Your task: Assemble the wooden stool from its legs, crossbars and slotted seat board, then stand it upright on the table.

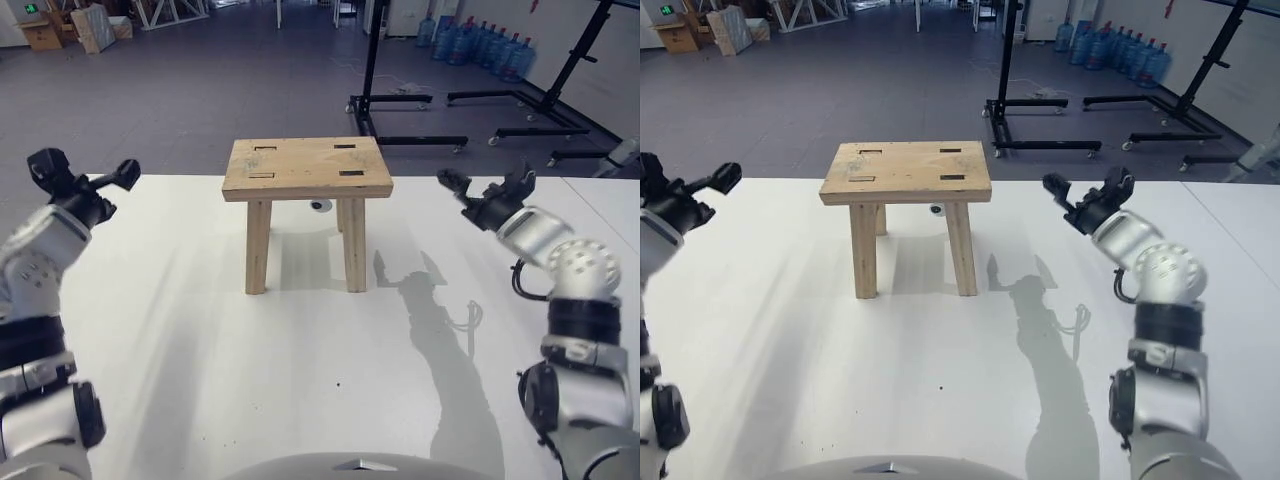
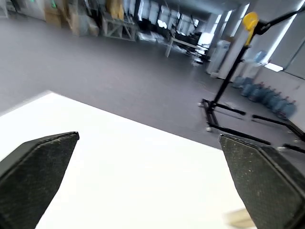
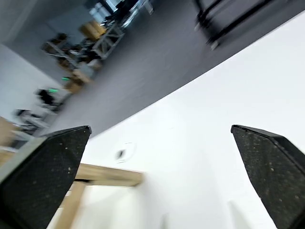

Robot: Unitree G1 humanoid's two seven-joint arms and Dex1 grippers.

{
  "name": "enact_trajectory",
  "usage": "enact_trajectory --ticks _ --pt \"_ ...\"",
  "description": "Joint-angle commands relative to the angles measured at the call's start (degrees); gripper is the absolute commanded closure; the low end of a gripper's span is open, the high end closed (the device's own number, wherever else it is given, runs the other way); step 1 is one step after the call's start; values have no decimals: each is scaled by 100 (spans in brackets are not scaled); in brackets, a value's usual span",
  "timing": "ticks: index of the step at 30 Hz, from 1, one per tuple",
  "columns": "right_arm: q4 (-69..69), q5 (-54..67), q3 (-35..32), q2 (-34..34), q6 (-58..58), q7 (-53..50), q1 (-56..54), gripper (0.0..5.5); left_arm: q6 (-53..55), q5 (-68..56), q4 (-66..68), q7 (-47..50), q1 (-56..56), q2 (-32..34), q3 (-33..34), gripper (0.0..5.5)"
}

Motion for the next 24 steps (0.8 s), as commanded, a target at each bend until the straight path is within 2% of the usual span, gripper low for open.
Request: enact_trajectory --ticks 1,4,8,12,17,24 --pt "-978 -2673 1534 772 -1706 -656 1223 10 -2072 1888 -720 381 1740 -1347 -1341 13" --pt "-1047 -3400 1614 1232 -2321 -827 1706 10 -2644 2207 -559 493 2116 -2007 -1441 13" --pt "-847 -3700 1274 1584 -2808 -624 1915 10 -2994 2429 -363 411 2216 -2345 -1319 13" --pt "-626 -3817 1066 1738 -3329 -105 1970 10 -2981 2253 -370 271 2051 -2523 -1080 13" --pt "-347 -3900 927 1835 -3805 547 2011 10 -2811 2348 -456 232 1756 -2695 -1091 13" --pt "-219 -4101 746 1973 -4036 851 2013 10 -2649 2649 -649 261 1698 -2871 -1203 13"
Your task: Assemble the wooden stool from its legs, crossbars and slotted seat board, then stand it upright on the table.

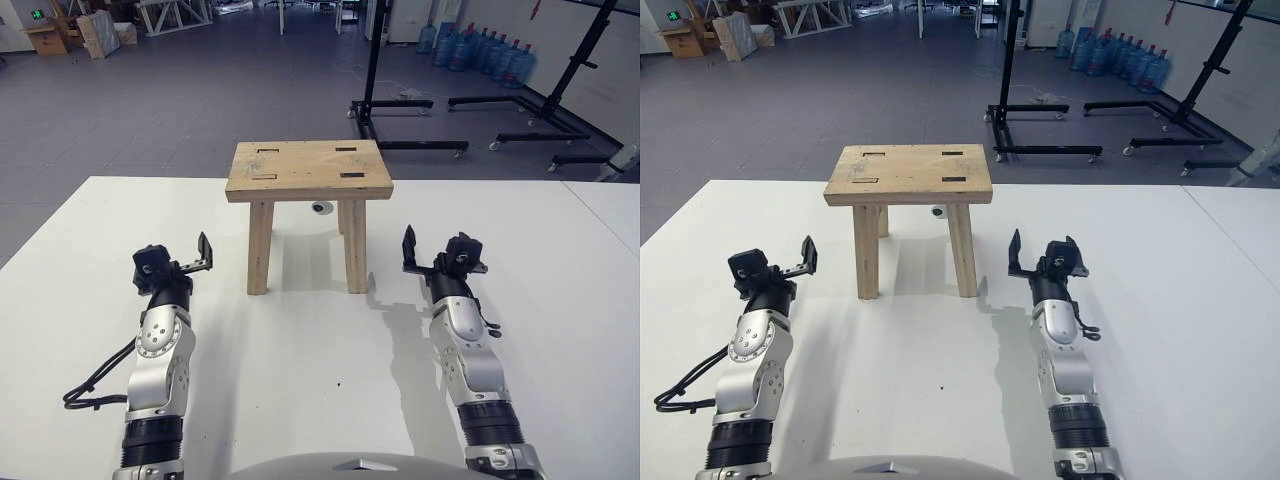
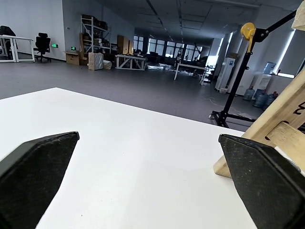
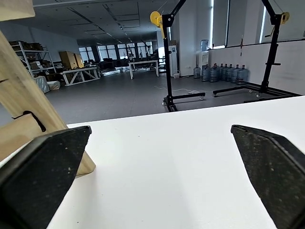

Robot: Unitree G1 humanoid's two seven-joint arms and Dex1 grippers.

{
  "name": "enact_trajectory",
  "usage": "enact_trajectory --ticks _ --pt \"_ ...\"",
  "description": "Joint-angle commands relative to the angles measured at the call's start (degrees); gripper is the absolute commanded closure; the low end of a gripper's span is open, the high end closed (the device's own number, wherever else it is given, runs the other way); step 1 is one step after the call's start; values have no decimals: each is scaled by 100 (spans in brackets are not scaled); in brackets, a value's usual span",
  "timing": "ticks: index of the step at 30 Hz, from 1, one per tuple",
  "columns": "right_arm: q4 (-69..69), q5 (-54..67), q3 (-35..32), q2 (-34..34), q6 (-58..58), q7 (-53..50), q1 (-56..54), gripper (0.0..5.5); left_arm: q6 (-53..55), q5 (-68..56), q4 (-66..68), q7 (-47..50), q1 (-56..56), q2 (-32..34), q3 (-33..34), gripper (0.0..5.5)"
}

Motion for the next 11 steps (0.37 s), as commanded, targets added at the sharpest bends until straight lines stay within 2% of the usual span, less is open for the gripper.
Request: enact_trajectory --ticks 1,11 --pt "22 -128 -88 112 -121 131 -2 10 151 149 -147 5 -83 -80 -76 13" --pt "60 -234 -175 264 -234 444 -37 10 164 282 -164 -59 -46 -331 -144 13"
